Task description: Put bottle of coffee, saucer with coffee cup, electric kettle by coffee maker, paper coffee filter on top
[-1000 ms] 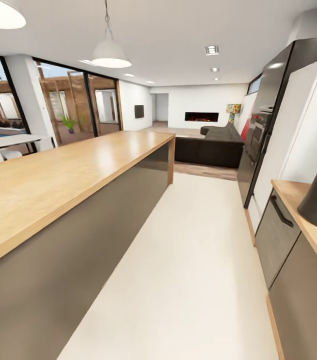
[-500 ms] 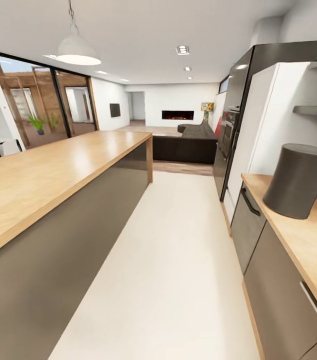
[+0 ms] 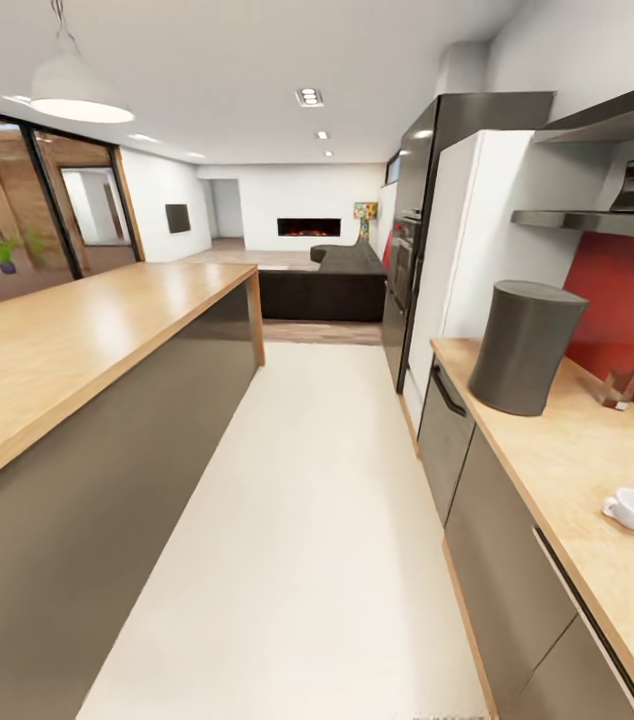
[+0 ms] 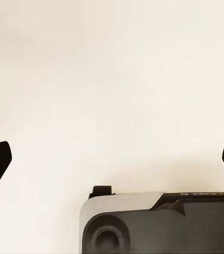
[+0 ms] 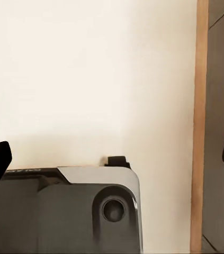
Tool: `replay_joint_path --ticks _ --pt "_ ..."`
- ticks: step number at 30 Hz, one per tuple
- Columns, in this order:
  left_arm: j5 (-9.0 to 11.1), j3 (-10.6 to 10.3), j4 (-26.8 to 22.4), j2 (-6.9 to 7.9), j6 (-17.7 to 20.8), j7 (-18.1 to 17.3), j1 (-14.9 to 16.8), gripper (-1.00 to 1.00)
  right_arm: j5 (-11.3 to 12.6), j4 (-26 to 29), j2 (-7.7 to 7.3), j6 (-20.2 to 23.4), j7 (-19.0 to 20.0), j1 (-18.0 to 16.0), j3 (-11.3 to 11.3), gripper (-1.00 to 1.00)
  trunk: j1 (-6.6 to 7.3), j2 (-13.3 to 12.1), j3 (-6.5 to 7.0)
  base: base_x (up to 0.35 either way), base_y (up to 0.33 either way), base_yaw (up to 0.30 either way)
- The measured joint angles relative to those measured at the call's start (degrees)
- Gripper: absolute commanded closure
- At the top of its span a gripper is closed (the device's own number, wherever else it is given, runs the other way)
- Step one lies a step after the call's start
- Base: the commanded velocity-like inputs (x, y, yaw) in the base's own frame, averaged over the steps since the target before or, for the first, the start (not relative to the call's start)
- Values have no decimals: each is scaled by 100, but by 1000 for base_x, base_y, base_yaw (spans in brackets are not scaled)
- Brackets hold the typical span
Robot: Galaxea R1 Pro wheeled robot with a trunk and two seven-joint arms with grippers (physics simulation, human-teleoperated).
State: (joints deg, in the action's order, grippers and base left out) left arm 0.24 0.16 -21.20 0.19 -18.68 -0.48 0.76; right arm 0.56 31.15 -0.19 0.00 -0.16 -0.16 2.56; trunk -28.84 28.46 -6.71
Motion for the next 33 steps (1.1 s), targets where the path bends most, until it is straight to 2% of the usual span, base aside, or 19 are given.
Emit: replay_joint_path --ticks 6,15,33 --pt "0 0 0 2 1 0 0 -100 0 0 0 0 0 0 1 -100 132 -242 89 0 0 -300" --pt "-3 0 -7 6 -6 -1 -8 -100 0 0 0 0 0 0 1 -100 132 -244 59 -12 19 -296" --pt "0 0 -10 -1 -7 0 -9 -100 0 -1 -1 0 0 0 -1 -100 130 -244 -3 -205 240 -293"
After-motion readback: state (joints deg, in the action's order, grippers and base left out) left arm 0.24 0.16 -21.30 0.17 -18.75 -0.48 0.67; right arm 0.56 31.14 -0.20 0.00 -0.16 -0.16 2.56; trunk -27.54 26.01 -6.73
